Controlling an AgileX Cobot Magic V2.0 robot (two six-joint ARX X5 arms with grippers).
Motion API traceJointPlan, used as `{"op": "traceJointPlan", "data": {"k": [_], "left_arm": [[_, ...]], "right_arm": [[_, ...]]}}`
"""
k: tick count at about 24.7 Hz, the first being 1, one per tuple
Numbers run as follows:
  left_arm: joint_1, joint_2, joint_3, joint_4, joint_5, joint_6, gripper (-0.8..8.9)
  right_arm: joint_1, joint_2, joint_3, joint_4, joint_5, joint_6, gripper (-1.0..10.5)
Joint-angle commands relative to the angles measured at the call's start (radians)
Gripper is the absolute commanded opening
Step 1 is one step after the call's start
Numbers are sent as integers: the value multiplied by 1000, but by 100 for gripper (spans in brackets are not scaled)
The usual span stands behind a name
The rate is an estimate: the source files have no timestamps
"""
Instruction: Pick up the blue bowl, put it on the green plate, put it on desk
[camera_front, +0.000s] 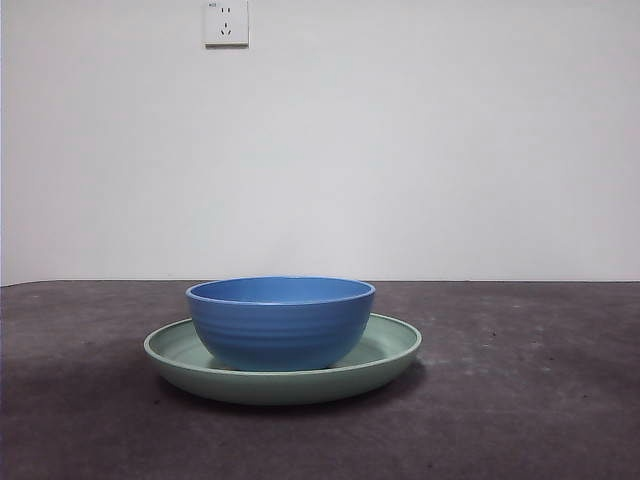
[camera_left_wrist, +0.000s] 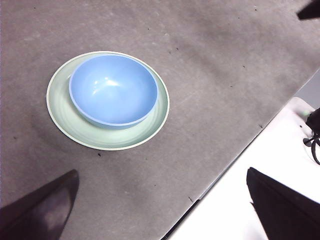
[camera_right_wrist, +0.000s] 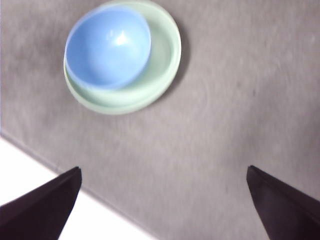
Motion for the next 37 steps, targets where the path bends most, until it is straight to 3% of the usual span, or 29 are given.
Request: {"op": "traceJointPlan", "data": {"k": [1, 11, 13, 14, 15, 16, 17, 19, 37], "left_arm": [[-6, 3, 11, 8, -4, 0, 648], [-6, 3, 11, 8, -4, 0, 648], [-6, 3, 11, 8, -4, -2, 607], [-6, 3, 11, 7, -4, -4, 482], [-6, 3, 11, 7, -4, -4, 279], [-6, 3, 11, 6, -4, -4, 77], [-6, 3, 11, 6, -4, -7, 16], [-6, 3, 12, 7, -4, -8, 59], [-1, -5, 11, 5, -4, -6, 59]], "right_arm": [[8, -50, -5, -38, 25, 14, 606], [8, -233, -12, -95, 27, 3, 604], [8, -238, -12, -97, 25, 3, 524], [8, -237, -12, -101, 23, 3, 330], [8, -237, -12, -104, 25, 7, 90], [8, -236, -12, -103, 25, 10, -22], [8, -236, -12, -101, 25, 10, 41], [8, -236, -12, -94, 24, 10, 39], [8, -237, -12, -94, 26, 10, 40]]}}
